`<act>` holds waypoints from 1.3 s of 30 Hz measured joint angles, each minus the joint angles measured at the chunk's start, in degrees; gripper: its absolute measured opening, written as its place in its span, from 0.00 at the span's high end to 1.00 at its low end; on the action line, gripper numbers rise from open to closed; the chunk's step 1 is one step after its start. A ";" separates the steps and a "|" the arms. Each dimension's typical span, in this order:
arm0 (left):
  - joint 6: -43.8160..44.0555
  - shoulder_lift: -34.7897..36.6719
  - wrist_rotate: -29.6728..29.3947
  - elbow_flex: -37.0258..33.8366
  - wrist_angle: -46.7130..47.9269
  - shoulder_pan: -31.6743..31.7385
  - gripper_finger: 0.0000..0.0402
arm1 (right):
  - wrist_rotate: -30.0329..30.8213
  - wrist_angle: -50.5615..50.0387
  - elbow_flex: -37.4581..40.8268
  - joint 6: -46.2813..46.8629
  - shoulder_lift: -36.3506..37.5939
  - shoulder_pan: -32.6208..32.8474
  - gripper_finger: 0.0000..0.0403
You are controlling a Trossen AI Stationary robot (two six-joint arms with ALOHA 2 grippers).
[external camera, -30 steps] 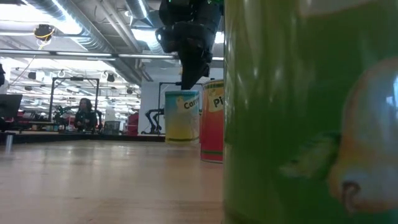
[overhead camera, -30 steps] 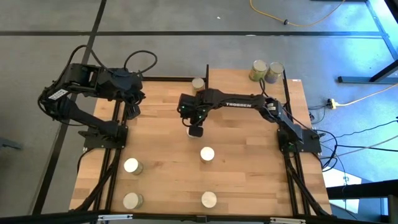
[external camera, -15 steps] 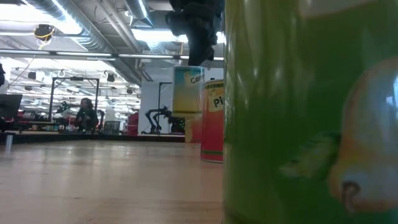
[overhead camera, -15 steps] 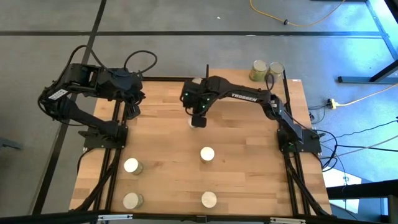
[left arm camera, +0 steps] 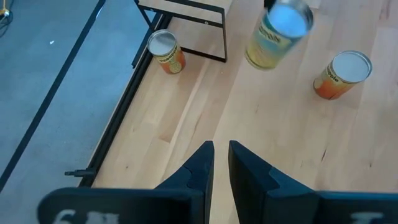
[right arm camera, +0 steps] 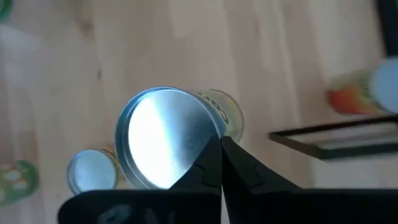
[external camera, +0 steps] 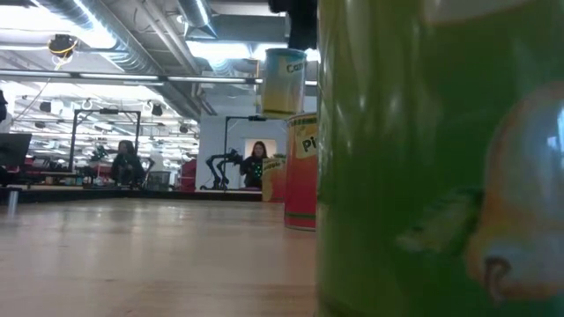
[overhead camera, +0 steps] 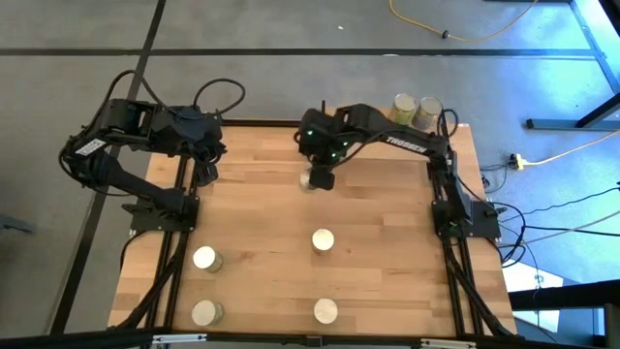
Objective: Pick and place cans onto a shelf
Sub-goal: Put the canned carrots on the shelf
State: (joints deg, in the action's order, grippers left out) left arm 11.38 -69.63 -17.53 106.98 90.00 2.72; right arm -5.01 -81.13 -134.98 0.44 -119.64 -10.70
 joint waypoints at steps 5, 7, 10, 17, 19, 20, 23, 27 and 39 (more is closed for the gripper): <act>0.00 0.00 -0.04 0.00 0.00 0.00 0.90 | 5.78 -1.87 -0.04 0.95 3.72 -1.60 1.00; 0.00 0.00 -0.21 0.00 0.00 -0.02 0.90 | 8.21 -2.61 -0.04 1.50 4.76 -2.52 1.00; 0.02 0.00 -1.06 0.00 0.00 0.00 0.90 | 10.27 -4.54 -0.04 2.47 6.38 -4.28 1.00; 0.02 0.00 -1.49 0.00 0.00 0.00 0.90 | 12.02 -7.38 -0.04 3.10 8.29 -8.86 1.00; 0.02 0.00 -1.49 0.00 0.00 0.10 0.90 | 11.99 -8.93 -0.03 3.33 8.31 -10.42 1.00; 0.03 0.00 -1.48 0.00 0.01 0.32 0.90 | 12.01 -9.19 -0.02 3.19 8.31 -11.22 1.00; 0.02 0.00 -1.52 0.00 0.00 1.35 0.90 | 12.04 -8.93 -0.02 2.23 8.31 -13.43 1.00; 0.02 0.00 -1.49 0.00 0.02 2.68 0.90 | 9.17 -8.93 0.47 2.26 8.34 -16.61 1.00; -1.81 0.00 0.50 0.00 0.00 4.94 0.90 | 3.69 -8.83 7.58 3.81 8.34 -21.69 1.00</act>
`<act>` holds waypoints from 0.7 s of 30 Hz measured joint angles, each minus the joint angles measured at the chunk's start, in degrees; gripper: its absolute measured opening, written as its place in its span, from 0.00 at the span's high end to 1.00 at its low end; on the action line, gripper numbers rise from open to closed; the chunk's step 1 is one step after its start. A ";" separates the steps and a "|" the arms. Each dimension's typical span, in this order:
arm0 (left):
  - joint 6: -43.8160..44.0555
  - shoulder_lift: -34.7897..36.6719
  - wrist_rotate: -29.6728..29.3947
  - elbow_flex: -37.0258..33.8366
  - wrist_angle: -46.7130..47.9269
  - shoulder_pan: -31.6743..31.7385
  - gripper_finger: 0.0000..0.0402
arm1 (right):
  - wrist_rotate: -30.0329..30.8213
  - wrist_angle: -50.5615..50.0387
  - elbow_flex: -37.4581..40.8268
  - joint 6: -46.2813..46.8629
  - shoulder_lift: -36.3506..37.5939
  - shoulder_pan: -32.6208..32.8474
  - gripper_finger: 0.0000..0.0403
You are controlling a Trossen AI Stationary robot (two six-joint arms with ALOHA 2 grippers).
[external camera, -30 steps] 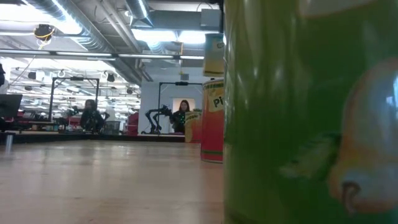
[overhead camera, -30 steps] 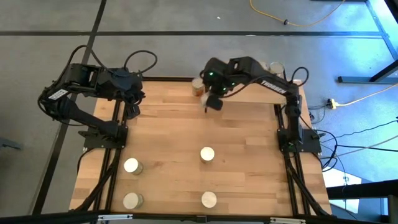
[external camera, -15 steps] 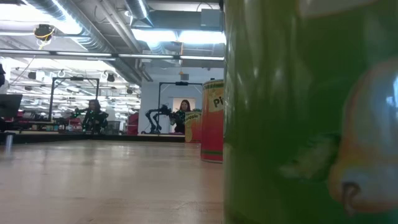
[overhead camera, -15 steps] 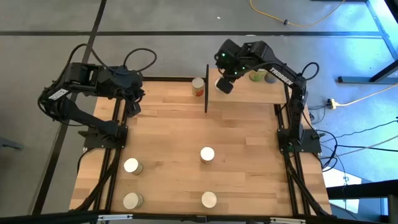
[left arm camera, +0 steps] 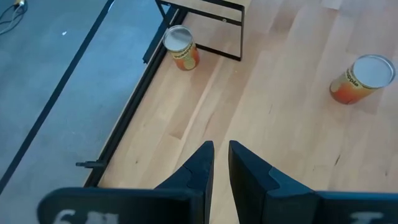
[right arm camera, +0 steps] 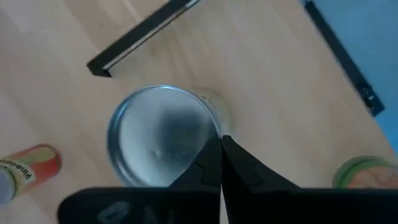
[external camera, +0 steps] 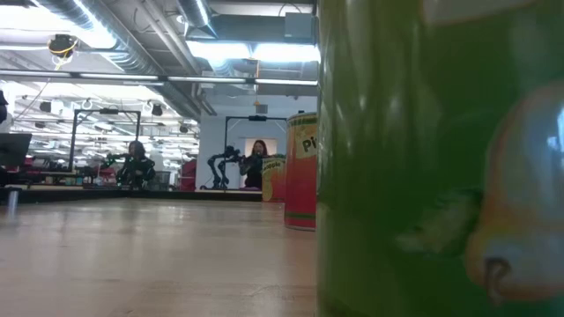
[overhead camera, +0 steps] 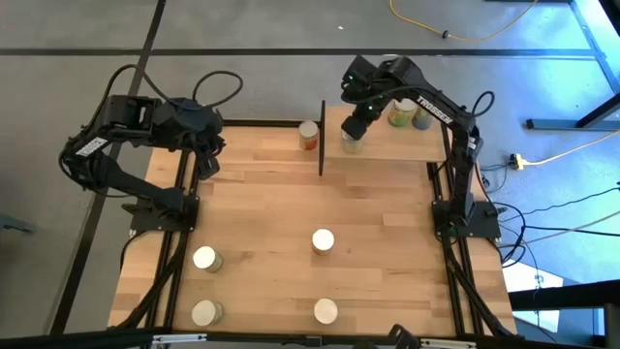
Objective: Pick and place cans onto a shelf
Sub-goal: Put the canned carrots on the shelf
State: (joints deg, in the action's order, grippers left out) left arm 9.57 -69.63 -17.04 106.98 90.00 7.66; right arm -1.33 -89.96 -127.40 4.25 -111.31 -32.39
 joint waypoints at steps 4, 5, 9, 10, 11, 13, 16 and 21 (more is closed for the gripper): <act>-1.16 0.00 0.00 0.00 0.02 0.00 0.90 | 0.05 0.13 1.90 -0.02 0.00 -0.14 1.00; -1.19 0.00 0.00 0.00 0.01 0.00 0.90 | 0.07 0.09 2.02 -0.02 0.06 -0.14 1.00; -1.21 0.00 0.00 0.00 0.02 0.00 0.90 | 0.15 0.04 2.04 0.09 0.07 -0.14 0.97; -1.21 0.00 0.00 0.00 0.02 0.00 0.90 | 0.16 0.04 2.04 0.33 0.07 -0.14 0.96; -1.23 0.00 0.00 0.00 0.02 0.00 0.90 | 0.25 0.03 2.04 0.76 0.07 -0.14 0.96; -1.41 0.00 0.00 0.00 0.02 0.00 0.90 | 1.60 0.03 2.04 1.68 0.07 -0.12 0.95; -2.65 0.00 0.00 0.00 0.02 0.00 0.90 | 4.39 0.03 2.04 1.76 0.07 -0.10 0.94; -2.74 0.00 0.77 0.00 0.02 0.00 0.90 | 4.83 -0.08 0.64 1.93 -0.02 -0.12 0.94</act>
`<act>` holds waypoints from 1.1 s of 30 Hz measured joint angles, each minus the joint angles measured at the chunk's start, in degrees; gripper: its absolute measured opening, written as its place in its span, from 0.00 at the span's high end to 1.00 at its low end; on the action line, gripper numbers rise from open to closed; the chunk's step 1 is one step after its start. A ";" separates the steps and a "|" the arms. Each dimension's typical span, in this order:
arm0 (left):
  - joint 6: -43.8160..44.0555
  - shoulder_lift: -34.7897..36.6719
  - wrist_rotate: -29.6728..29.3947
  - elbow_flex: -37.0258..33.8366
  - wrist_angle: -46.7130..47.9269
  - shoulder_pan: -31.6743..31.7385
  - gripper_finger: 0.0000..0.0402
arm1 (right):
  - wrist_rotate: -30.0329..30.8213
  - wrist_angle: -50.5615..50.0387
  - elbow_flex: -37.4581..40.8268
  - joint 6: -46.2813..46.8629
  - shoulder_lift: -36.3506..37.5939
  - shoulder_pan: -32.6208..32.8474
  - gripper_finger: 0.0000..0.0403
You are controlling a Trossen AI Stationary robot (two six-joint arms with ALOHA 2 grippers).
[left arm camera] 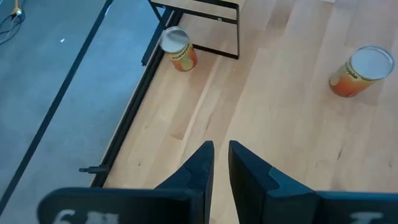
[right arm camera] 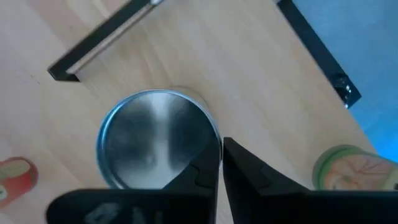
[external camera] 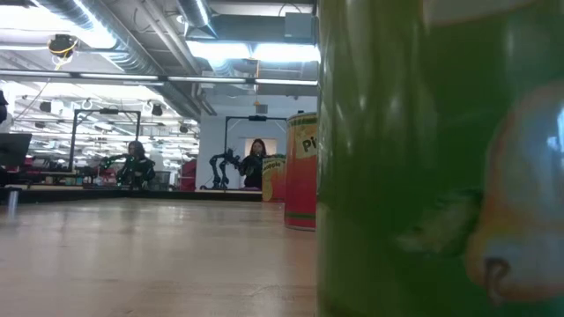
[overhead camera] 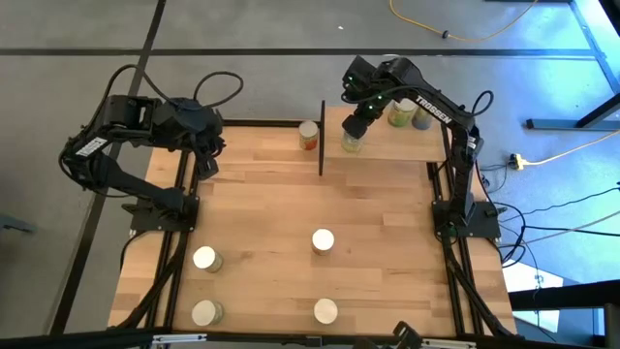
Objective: Pick and place cans onto a shelf
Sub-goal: Put the canned carrots on the shelf
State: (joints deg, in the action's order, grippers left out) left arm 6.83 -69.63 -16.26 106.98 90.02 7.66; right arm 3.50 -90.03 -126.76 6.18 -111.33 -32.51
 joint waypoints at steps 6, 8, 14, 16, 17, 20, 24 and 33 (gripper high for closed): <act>-2.58 0.00 1.15 0.00 -0.02 0.00 0.90 | 0.01 0.10 -3.62 1.04 0.00 0.05 0.94; -2.95 0.00 1.15 0.00 0.00 0.00 0.90 | -0.22 0.06 -5.65 0.79 0.00 0.27 0.94; -2.99 0.00 0.14 0.00 0.00 0.00 0.90 | -5.13 1.31 -7.21 -2.74 2.17 2.76 0.98; -2.99 0.00 -0.49 0.00 0.00 0.00 0.90 | -5.31 -0.11 -7.24 -5.96 2.66 4.26 0.99; -2.95 0.00 -0.90 0.00 0.00 0.00 0.90 | -5.73 -0.25 -7.24 -7.91 2.71 5.07 0.99; -2.88 0.00 -1.33 0.00 0.00 0.00 0.90 | -10.69 0.07 -7.19 -14.39 2.67 7.52 0.99; -1.28 -0.66 -1.41 0.04 0.00 0.00 0.90 | -12.87 0.07 -7.18 -18.65 2.23 10.35 0.99; 1.61 -2.97 -1.52 0.04 -0.05 3.02 0.90 | -12.39 0.29 -0.82 -18.54 2.23 11.76 1.00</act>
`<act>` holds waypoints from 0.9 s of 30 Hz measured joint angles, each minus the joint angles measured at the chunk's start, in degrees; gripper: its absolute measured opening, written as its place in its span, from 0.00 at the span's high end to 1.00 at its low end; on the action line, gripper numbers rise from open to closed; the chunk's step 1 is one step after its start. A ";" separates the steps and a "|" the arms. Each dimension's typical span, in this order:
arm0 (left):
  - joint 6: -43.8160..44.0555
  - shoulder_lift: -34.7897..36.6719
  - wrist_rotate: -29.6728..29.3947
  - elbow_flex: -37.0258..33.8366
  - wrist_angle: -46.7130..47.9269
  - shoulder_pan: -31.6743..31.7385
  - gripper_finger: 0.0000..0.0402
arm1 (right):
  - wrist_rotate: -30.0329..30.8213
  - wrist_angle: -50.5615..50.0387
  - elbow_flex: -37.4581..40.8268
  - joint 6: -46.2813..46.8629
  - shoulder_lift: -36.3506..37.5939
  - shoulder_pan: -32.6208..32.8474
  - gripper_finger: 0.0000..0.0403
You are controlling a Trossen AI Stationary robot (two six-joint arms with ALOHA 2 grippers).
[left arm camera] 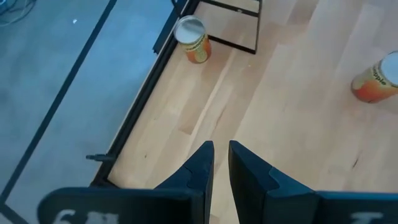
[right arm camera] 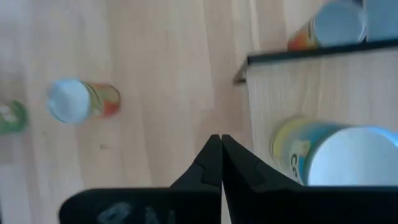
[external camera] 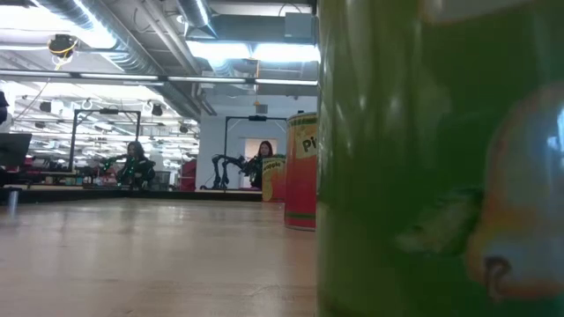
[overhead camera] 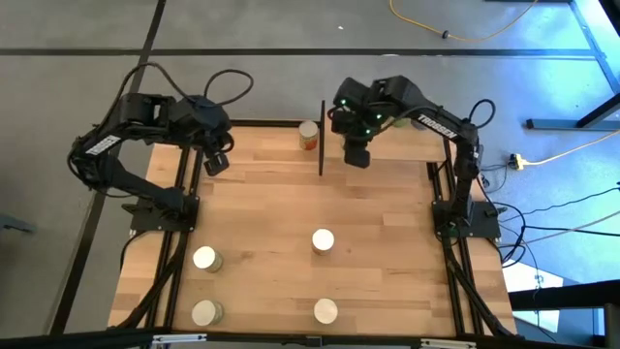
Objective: Pick and place cans onto a shelf
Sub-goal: Put the canned carrots on the shelf
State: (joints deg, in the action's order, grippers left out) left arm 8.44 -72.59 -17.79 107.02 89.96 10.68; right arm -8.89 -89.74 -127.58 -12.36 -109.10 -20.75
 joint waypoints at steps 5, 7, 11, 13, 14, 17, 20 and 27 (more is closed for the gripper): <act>-1.62 -0.79 -0.02 0.01 0.02 1.16 0.90 | 6.79 4.22 7.54 -0.17 -0.02 -0.04 1.00; -2.76 -0.67 0.03 0.01 0.05 1.60 0.90 | 9.21 6.60 10.11 -0.15 -0.02 -0.04 1.00; -4.28 -0.69 0.66 0.01 0.03 2.64 0.90 | 11.45 11.02 14.90 0.08 -0.02 -0.04 1.00; -4.49 -0.68 0.95 0.01 0.05 3.12 0.90 | 14.17 13.04 16.50 0.10 -0.02 -0.04 1.00; -4.53 -0.64 0.95 0.01 0.05 3.32 0.90 | 15.77 13.80 17.13 0.11 -0.02 -0.02 1.00; -4.55 -0.64 0.92 0.01 0.05 3.85 0.90 | 19.23 15.63 18.33 1.14 -0.02 -0.06 1.00; -5.25 -0.64 1.01 0.01 0.05 4.37 0.90 | 22.30 15.69 18.41 3.72 -0.02 -0.23 1.00; -7.49 -0.64 2.65 0.01 0.05 5.49 0.90 | 27.72 15.57 18.41 7.61 -0.02 -0.52 1.00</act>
State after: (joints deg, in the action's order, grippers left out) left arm 0.95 -73.23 -15.14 107.02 90.02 16.17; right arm 18.83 -74.17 -109.16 -4.75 -109.12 -21.28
